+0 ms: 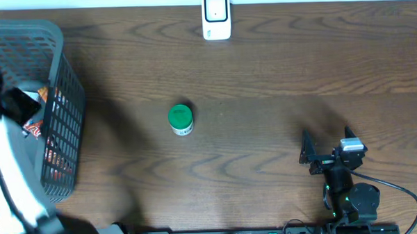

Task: Scan the item barcode
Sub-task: 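Reach the left gripper into the basket and grasp the red TOP bar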

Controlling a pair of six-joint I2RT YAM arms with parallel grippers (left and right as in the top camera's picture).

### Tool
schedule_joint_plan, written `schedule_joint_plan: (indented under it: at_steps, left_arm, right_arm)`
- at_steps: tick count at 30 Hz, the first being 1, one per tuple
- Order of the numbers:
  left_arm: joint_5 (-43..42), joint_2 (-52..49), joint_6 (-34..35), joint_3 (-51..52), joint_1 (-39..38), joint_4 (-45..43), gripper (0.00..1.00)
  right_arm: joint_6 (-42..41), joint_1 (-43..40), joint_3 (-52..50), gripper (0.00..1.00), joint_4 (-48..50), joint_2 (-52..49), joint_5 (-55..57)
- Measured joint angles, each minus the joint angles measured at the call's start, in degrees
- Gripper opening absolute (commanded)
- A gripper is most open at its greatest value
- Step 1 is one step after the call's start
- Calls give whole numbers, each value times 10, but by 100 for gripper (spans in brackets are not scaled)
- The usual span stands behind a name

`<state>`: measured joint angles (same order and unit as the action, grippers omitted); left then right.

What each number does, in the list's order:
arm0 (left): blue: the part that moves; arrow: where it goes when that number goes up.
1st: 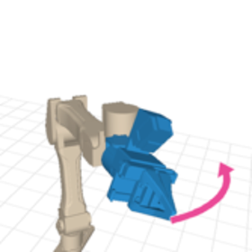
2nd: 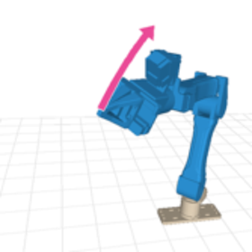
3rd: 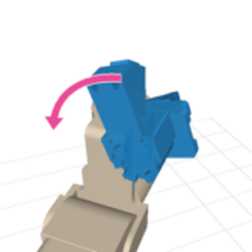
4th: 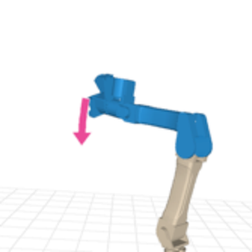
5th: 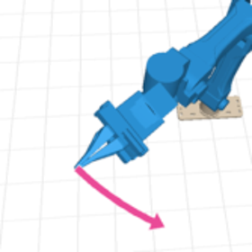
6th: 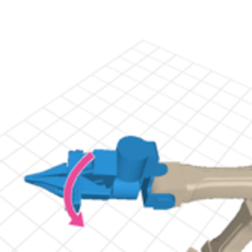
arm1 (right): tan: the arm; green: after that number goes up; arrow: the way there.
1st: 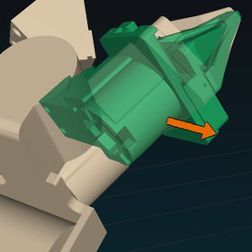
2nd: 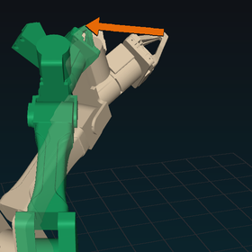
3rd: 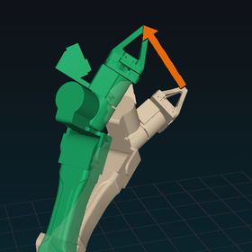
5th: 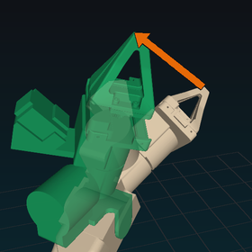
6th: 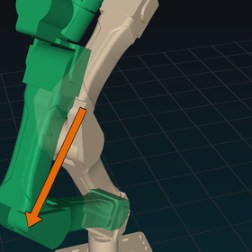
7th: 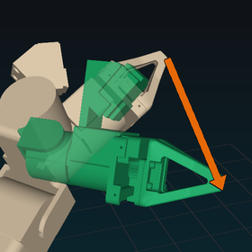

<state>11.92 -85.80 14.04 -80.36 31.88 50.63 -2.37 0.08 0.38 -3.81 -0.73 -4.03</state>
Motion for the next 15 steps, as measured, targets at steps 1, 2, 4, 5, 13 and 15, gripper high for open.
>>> schedule_joint_plan:
  at_steps: [1,2,4,5,13,15]
  left_arm:
    - [0,-23,-1,3,0,0,85]
    - [0,-48,-2,4,0,1,85]
    - [0,-83,-2,4,0,-3,85]
    - [0,-96,-2,4,0,-3,85]
    - [0,-223,-2,3,0,-7,85]
    - [0,-252,-2,3,0,-8,85]
  right_arm:
    - [0,0,0,99,0,0,0]
    - [0,0,0,99,0,0,0]
    - [0,0,0,99,0,0,0]
    - [0,0,0,99,0,0,0]
    - [0,0,0,99,0,0,0]
    - [0,0,0,99,0,0,0]
